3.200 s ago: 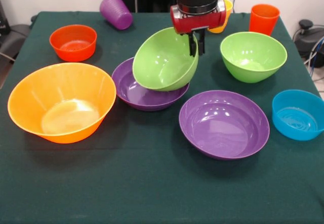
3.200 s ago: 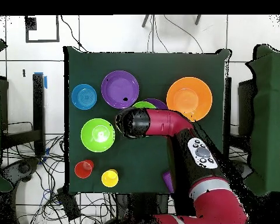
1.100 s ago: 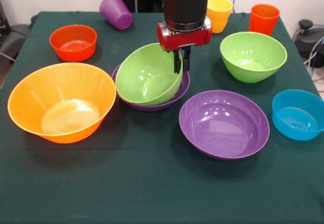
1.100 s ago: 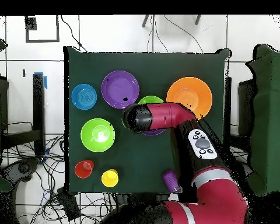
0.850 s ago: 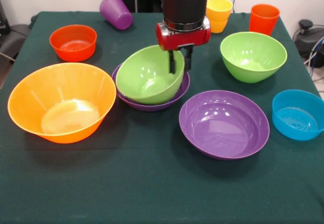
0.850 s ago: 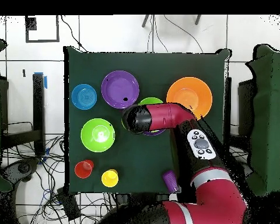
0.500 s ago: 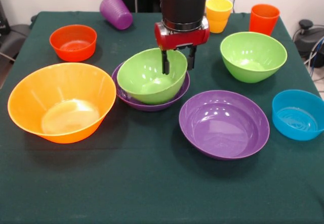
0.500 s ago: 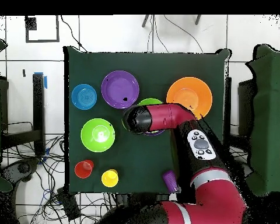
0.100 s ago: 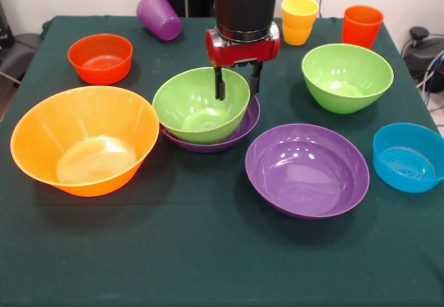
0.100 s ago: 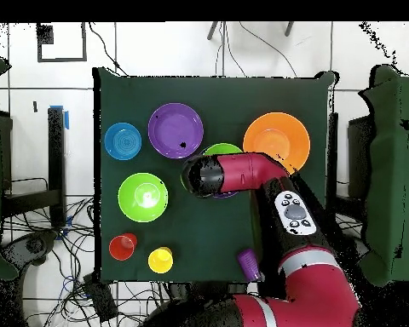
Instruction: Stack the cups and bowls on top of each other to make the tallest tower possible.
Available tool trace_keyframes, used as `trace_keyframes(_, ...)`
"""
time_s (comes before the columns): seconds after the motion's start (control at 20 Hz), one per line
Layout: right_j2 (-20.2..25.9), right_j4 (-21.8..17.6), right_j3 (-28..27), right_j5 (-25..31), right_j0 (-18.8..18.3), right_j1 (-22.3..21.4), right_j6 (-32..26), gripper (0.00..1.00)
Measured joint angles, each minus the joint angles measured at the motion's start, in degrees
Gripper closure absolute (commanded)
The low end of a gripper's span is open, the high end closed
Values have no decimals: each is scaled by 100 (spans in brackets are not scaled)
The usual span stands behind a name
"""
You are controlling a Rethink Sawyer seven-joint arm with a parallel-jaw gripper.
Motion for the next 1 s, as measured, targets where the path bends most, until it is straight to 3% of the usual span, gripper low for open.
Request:
trace_keyframes(0.7, -5, 14, 36, 0, -7, -43, 0, 0)
trace_keyframes(1.0, -3, 215, 287, 1, -12, -252, 0, 0)
